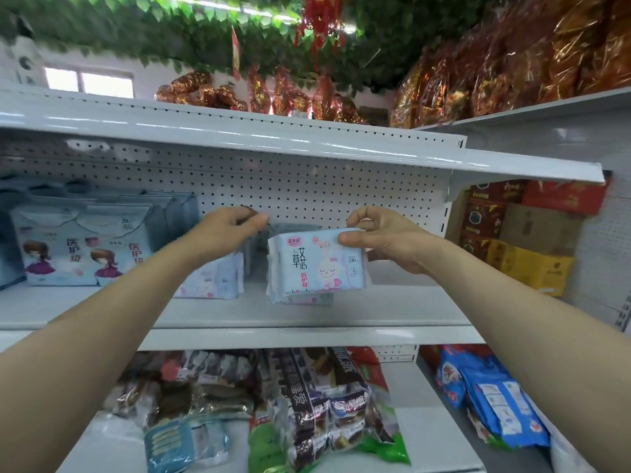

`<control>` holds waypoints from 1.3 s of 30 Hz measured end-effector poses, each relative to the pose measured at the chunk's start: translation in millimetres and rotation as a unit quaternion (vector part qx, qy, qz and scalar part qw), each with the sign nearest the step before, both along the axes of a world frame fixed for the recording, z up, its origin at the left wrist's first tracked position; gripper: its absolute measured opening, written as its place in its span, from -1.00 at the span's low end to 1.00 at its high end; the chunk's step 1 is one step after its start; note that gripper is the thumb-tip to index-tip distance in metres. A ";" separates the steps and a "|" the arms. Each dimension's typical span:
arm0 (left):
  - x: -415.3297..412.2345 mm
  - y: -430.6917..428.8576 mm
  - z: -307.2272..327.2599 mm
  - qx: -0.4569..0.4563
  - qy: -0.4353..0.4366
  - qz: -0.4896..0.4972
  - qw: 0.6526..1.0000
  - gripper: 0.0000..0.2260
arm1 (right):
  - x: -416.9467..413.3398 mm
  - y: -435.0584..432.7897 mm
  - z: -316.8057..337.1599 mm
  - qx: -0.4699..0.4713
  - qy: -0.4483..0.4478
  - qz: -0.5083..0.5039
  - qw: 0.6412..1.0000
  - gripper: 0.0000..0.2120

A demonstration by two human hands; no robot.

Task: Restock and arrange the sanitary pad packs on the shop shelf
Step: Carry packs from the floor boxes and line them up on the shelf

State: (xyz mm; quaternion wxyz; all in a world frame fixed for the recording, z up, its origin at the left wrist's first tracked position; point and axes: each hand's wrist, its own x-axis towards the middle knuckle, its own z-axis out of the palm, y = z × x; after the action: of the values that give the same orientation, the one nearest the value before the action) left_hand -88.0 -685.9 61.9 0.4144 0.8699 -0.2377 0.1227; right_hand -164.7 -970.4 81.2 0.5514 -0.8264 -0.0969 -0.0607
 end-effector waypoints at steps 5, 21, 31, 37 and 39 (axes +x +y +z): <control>-29.5 47.4 11.9 0.031 0.093 -0.093 0.991 -0.69 | 12.7 64.6 -1.1 -0.024 -0.018 0.016 0.999 -0.65; 6.4 147.3 -39.7 0.061 0.107 0.037 0.992 -0.51 | 70.7 186.7 -56.4 -0.087 -0.018 0.023 0.996 -0.65; 32.6 144.9 -50.1 0.084 0.056 0.029 0.995 -0.52 | 83.6 181.5 -63.8 -0.121 -0.031 -0.007 0.992 -0.58; 34.6 140.2 -49.1 0.098 0.063 0.054 0.992 -0.43 | 85.2 180.3 -66.9 -0.120 -0.041 -0.012 0.992 -0.56; 35.8 138.8 -48.8 0.101 0.061 0.058 0.991 -0.42 | 85.5 180.1 -67.2 -0.119 -0.038 -0.011 0.992 -0.54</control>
State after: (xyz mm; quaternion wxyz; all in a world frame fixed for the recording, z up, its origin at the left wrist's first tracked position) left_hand -52.2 -547.1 13.1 0.3303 0.9255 -0.1723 0.0683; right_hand -79.2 -790.3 14.0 0.4442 -0.8842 -0.1156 -0.0864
